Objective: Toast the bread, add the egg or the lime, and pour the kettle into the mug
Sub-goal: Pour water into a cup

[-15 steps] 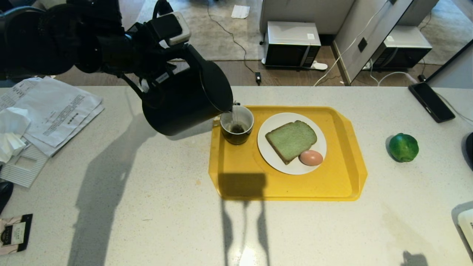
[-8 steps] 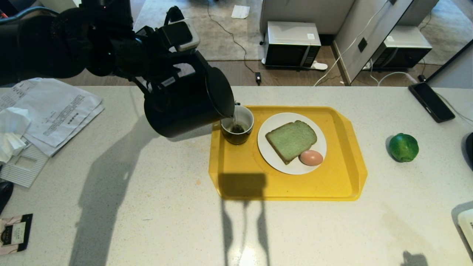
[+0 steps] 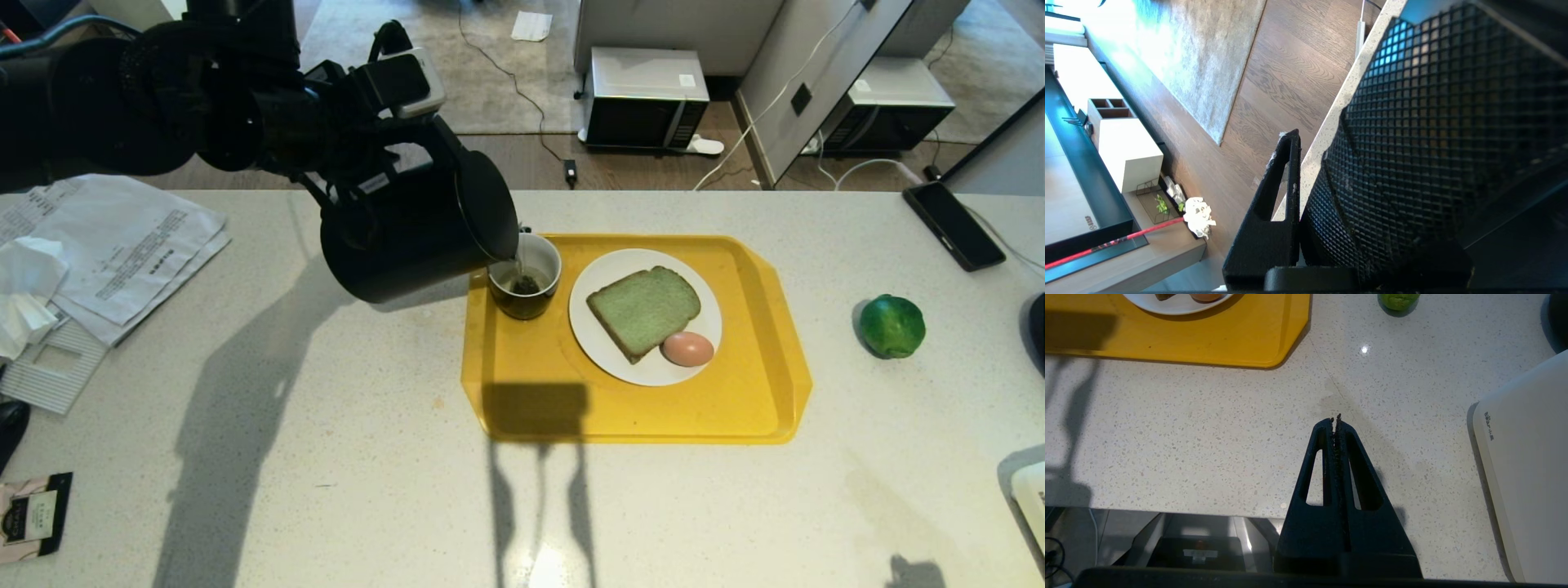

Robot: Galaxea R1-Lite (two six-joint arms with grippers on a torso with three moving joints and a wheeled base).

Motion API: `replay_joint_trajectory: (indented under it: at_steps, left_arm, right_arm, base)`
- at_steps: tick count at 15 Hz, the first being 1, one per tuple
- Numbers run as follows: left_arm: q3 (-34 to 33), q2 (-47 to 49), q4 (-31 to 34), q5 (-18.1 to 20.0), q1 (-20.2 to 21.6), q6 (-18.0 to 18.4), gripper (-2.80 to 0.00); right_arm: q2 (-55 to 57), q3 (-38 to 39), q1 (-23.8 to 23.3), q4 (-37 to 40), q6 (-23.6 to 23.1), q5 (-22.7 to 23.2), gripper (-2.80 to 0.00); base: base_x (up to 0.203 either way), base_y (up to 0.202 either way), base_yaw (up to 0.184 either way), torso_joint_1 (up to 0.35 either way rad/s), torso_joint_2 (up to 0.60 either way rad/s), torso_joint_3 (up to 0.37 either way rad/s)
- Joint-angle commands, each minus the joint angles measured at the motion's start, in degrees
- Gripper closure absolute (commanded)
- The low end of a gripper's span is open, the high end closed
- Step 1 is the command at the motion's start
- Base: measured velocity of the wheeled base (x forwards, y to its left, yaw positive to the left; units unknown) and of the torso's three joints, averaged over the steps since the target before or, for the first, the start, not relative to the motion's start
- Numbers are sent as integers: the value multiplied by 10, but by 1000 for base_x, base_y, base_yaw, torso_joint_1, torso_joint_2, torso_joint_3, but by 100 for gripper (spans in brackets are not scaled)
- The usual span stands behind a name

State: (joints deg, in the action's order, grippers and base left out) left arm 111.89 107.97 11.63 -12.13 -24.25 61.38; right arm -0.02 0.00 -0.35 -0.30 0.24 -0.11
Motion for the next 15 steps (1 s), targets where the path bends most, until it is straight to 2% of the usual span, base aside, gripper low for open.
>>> replay_joint_trajectory:
  at_steps: [1,8,15]
  left_arm:
    - [0,1,1,-1,-1,3,0]
    - [1,-7,-12,1,0,-4,0]
    - [0,-35,-13,6,1,-61,0]
  right_arm:
    - [0,0,0,0,0,0,0]
    - [0,0,0,0,0,0,0]
    - [0,0,0,0,0,0,0]
  base:
    - [0,0,0,0,0,0]
    - [0,0,0,0,0,0]
    - [0,0,0,0,0,0]
